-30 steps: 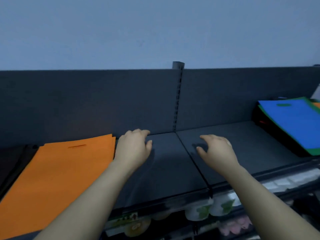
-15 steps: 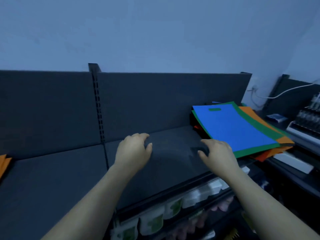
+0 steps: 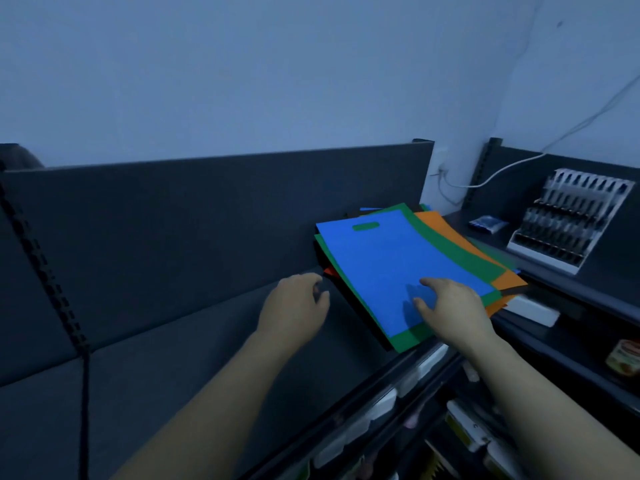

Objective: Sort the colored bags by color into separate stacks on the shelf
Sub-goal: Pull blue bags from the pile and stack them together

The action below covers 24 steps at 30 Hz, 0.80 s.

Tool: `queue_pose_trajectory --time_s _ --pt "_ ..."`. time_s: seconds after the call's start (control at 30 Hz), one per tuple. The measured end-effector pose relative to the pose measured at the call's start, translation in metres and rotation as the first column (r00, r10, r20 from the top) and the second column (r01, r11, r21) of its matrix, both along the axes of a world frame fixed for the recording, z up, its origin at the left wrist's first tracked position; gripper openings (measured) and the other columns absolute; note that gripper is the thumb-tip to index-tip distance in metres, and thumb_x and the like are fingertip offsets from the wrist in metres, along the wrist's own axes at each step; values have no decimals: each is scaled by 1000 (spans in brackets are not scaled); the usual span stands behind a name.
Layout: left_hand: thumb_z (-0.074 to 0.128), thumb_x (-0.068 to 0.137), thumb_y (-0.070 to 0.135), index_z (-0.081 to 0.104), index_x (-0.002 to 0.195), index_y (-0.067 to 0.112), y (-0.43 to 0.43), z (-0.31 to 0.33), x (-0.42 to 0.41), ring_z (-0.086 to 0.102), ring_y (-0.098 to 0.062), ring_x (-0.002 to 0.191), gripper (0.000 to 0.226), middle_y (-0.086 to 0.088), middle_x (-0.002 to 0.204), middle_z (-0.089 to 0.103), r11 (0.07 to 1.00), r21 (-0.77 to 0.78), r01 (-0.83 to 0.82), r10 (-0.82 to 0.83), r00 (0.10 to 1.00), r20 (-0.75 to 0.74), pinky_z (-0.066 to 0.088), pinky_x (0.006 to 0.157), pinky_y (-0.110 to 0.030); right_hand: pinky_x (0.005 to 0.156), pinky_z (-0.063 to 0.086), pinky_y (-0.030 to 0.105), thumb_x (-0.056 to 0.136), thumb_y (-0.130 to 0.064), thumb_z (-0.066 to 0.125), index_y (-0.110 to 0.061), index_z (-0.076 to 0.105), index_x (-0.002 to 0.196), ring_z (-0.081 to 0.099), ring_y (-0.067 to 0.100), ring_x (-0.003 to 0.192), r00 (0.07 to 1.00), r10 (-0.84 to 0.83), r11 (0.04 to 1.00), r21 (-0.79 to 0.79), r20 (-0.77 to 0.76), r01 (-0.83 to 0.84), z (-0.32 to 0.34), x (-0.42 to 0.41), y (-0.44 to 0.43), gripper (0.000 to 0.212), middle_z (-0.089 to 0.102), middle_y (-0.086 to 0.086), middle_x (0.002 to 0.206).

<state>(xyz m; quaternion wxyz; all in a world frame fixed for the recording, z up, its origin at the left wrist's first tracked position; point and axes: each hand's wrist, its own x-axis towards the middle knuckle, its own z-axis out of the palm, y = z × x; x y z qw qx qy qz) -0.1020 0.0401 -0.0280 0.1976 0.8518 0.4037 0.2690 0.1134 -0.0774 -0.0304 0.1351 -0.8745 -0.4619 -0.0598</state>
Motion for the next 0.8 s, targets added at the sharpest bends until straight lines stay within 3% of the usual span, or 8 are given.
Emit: queue_pose_trajectory --time_s 0.17,0.23,0.37,0.47,0.53,0.6,0.7,0.8 --pt "54 92 26 66 102 13 8 -6 50 63 -16 85 20 -1 97 69 995 -91 49 -47 998 31 53 76 -32 105 39 44 96 -38 50 -16 47 139 53 26 121 998 -35 999 -25 -52 34 -3 43 9 48 56 6 135" --pt "54 91 26 58 86 20 13 -12 70 63 -19 83 9 -4 92 69 992 -118 50 -46 998 38 54 76 -36 104 41 45 96 -39 49 -16 47 139 53 27 121 998 -41 999 -29 -54 39 -3 60 15 49 55 6 136" --pt "56 92 25 29 66 32 21 -23 101 55 -16 78 38 1 85 54 980 -200 9 8 996 85 49 77 -31 98 46 45 96 -39 48 -14 47 137 53 30 120 996 -46 997 -59 -75 41 1 95 31 48 52 10 137" --pt "58 91 24 29 68 32 24 -31 115 48 -14 76 38 -2 85 54 959 -279 -44 88 985 150 42 72 -26 90 49 46 95 -41 49 -8 54 126 55 33 111 987 -54 995 -86 -148 42 -4 117 39 46 54 14 128" --pt "60 91 24 42 82 25 27 -36 119 52 -13 80 20 -6 93 61 940 -331 -78 146 971 188 41 72 -24 89 48 42 95 -42 48 -7 57 119 53 32 109 987 -49 995 -89 -152 35 -13 124 40 44 55 13 124" --pt "62 90 26 47 96 20 28 -39 121 54 -12 87 18 -2 99 60 919 -382 -99 194 956 220 40 71 -23 93 45 39 96 -43 45 -10 59 116 49 31 112 995 -33 997 -77 -96 26 -22 129 40 42 55 10 126" --pt "66 87 28 48 97 19 28 -45 124 52 -11 87 23 3 97 54 899 -407 -161 269 937 223 38 70 -23 104 37 42 96 -46 43 -16 55 126 41 31 125 994 -20 998 -61 -105 14 -27 134 42 44 48 4 139" --pt "70 84 27 56 94 13 28 -49 126 56 -9 80 22 6 89 60 866 -467 -176 320 914 249 43 61 -25 109 31 44 93 -49 47 -22 48 137 34 33 132 981 -33 998 -62 -191 21 -27 139 45 51 39 3 148"
